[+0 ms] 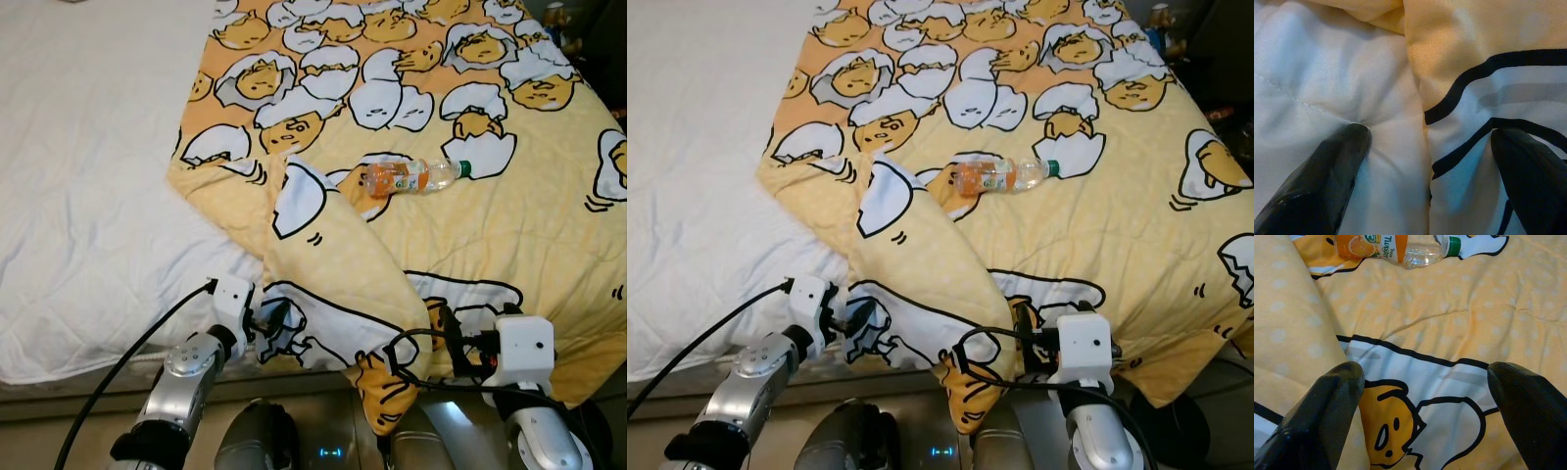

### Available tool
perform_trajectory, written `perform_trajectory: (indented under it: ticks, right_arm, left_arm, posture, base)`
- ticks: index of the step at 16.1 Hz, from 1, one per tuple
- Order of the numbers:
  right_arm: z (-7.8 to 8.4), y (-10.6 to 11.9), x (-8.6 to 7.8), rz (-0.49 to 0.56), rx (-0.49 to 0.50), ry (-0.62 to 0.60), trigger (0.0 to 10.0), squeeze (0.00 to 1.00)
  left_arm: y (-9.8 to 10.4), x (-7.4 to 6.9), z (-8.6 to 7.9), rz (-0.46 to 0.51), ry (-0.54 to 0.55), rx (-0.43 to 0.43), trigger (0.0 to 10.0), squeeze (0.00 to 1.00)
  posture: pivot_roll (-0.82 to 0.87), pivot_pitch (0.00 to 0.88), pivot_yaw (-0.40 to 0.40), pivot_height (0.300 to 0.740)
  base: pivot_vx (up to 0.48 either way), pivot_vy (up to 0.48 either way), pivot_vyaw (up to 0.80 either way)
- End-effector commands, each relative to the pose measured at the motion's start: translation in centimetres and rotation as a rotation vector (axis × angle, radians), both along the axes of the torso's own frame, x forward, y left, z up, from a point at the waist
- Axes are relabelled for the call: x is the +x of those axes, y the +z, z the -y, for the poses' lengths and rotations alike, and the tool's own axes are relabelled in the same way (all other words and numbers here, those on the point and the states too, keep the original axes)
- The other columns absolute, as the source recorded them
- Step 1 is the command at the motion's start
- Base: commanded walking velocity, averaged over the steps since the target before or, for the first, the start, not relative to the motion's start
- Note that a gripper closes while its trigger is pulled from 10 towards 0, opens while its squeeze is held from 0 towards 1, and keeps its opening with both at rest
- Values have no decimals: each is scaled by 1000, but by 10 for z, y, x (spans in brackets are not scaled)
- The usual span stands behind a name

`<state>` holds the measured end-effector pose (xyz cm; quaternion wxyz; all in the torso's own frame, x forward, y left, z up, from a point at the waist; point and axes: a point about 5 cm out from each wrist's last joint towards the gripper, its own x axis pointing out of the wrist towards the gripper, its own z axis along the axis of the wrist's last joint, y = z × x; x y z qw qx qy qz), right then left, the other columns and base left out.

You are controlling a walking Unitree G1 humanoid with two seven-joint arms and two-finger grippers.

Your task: Clean up the room

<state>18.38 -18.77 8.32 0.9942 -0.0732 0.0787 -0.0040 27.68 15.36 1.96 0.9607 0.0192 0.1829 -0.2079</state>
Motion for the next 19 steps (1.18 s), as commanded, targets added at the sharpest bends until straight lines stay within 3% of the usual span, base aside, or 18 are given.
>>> perform_trajectory:
  ticks: [1, 4, 6, 8, 11, 14, 19]
  right_arm:
    - [1, -4, -3, -23, 9, 0, 10000, 20]
    - [2, -4, 1, -16, 3, 4, 10000, 16]
    - [3, -5, 6, -11, -1, 5, 10000, 16]
    - [1, -8, 18, -8, 4, 39, 10000, 12]
    - [-7, 2, 57, 71, 29, 54, 10000, 12]
    - [-2, 16, 78, 132, 34, 19, 10000, 47]
    - [5, 22, 86, 172, 44, -29, 10000, 82]
  left_arm:
    - [-4, -2, -10, -5, 35, 25, 10000, 0]
    - [23, 13, -6, 153, 74, 29, 10000, 0]
    - [66, 20, -13, 345, 214, 39, 10000, 0]
    - [118, 12, 9, 528, 207, -27, 10000, 0]
    - [121, 6, 29, 519, 267, -107, 10000, 0]
    - [114, 10, 33, 447, 322, -107, 10000, 0]
    - [113, 31, 36, 429, 277, -81, 10000, 0]
  posture:
    - [-269, 178, 54, 697]
    - [-262, 156, 54, 697]
    - [-241, 130, 45, 697]
    - [-177, 80, 25, 697]
    - [-138, 0, 15, 697]
    - [-149, 0, 20, 697]
    - [-184, 0, 41, 697]
  base:
    - [0, 0, 0]
    - [0, 0, 0]
    - [0, 0, 0]
    - [0, 0, 0]
    - [0, 0, 0]
    - [0, -456, 475]
    - [0, -449, 661]
